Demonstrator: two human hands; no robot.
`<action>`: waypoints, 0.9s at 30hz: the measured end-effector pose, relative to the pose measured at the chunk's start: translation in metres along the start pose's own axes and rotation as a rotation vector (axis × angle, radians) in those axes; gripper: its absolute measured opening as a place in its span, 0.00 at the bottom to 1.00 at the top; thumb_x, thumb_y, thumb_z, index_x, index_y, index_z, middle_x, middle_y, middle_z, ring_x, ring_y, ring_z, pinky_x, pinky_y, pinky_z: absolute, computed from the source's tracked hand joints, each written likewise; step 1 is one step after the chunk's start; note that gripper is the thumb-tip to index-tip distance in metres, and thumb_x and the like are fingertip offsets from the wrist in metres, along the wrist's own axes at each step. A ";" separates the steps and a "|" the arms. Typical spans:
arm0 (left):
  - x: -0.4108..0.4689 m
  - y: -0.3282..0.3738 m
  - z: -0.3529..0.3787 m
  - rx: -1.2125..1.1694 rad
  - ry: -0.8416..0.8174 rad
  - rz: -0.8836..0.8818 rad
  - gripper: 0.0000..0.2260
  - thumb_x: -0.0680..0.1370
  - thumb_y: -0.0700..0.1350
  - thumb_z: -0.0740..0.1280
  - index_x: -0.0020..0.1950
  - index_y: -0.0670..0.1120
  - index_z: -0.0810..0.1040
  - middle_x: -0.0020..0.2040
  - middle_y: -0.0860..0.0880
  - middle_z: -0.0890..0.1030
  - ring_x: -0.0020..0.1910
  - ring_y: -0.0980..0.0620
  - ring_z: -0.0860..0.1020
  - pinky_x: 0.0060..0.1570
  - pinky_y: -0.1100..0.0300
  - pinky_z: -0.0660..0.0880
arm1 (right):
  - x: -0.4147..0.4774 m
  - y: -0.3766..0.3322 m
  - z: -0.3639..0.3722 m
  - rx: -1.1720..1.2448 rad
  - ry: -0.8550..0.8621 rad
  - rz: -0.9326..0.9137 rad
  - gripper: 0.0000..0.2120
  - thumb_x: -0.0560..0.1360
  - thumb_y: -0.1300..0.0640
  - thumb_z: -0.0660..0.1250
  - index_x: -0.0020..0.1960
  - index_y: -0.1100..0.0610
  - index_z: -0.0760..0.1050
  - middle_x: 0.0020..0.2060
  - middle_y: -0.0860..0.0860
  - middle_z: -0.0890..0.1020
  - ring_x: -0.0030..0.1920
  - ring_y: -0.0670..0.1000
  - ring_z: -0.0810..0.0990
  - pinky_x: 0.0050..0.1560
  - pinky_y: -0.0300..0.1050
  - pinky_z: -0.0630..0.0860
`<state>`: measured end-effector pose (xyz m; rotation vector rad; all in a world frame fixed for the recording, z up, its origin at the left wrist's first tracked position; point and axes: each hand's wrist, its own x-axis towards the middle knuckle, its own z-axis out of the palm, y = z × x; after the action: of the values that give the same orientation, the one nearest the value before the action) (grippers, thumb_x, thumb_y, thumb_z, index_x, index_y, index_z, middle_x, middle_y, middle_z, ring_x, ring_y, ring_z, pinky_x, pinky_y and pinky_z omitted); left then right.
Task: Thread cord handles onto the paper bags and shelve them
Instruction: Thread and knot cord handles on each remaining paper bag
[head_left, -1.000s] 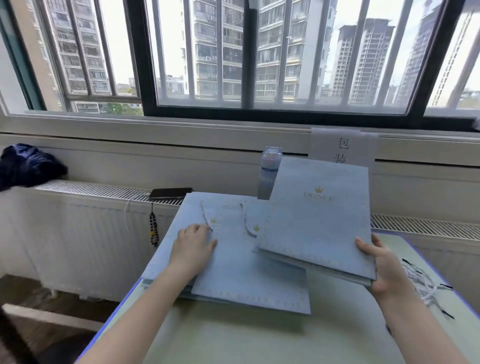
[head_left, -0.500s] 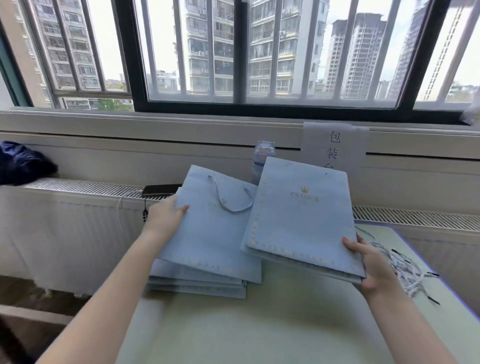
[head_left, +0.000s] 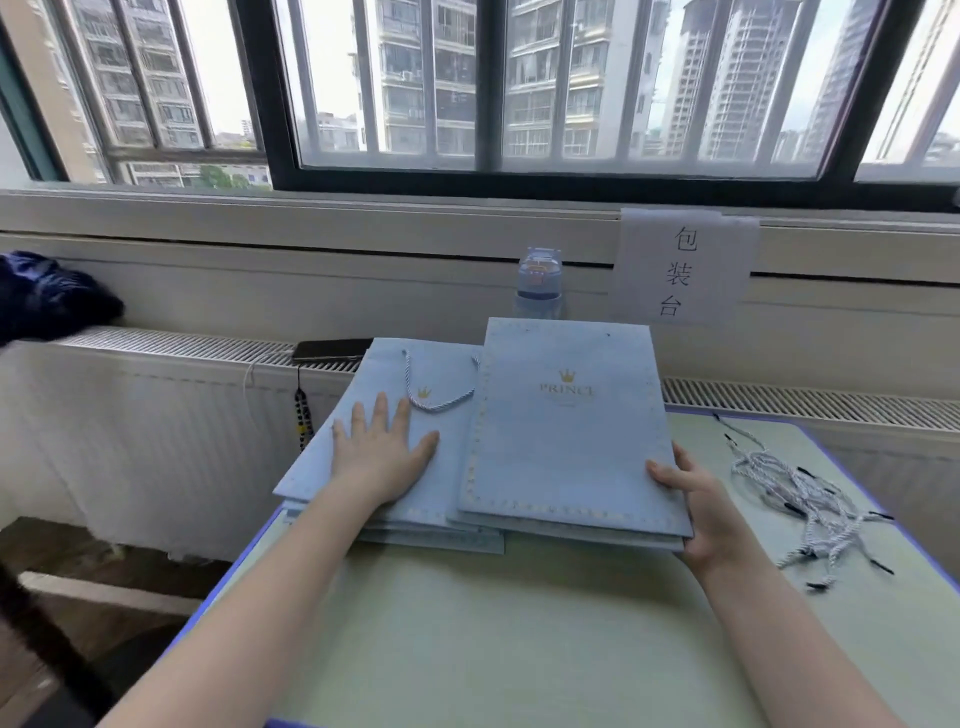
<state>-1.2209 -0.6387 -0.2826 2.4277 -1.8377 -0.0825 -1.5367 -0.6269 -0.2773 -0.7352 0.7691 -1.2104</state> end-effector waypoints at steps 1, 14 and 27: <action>-0.001 0.003 -0.004 -0.029 0.020 0.001 0.30 0.80 0.63 0.45 0.78 0.51 0.43 0.79 0.46 0.43 0.77 0.42 0.43 0.73 0.43 0.41 | -0.001 -0.001 0.000 0.014 -0.008 -0.017 0.18 0.77 0.68 0.57 0.65 0.57 0.70 0.51 0.58 0.81 0.42 0.58 0.84 0.33 0.51 0.81; -0.020 0.112 -0.057 -1.640 -0.078 0.101 0.06 0.77 0.41 0.69 0.53 0.43 0.78 0.39 0.48 0.81 0.34 0.55 0.80 0.34 0.61 0.80 | -0.007 -0.046 0.000 0.127 0.036 -0.341 0.18 0.75 0.68 0.59 0.62 0.54 0.70 0.53 0.53 0.82 0.50 0.55 0.82 0.45 0.51 0.80; 0.011 0.131 -0.139 -0.756 -0.386 0.519 0.13 0.73 0.43 0.74 0.56 0.49 0.81 0.46 0.44 0.85 0.43 0.47 0.83 0.46 0.52 0.81 | -0.008 -0.131 0.025 -1.943 -0.007 -0.499 0.31 0.73 0.41 0.66 0.73 0.47 0.62 0.69 0.49 0.71 0.72 0.49 0.63 0.75 0.52 0.42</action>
<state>-1.3295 -0.6784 -0.1302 1.4538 -2.0039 -1.0413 -1.5861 -0.6426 -0.1542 -2.5789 1.7578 -0.4881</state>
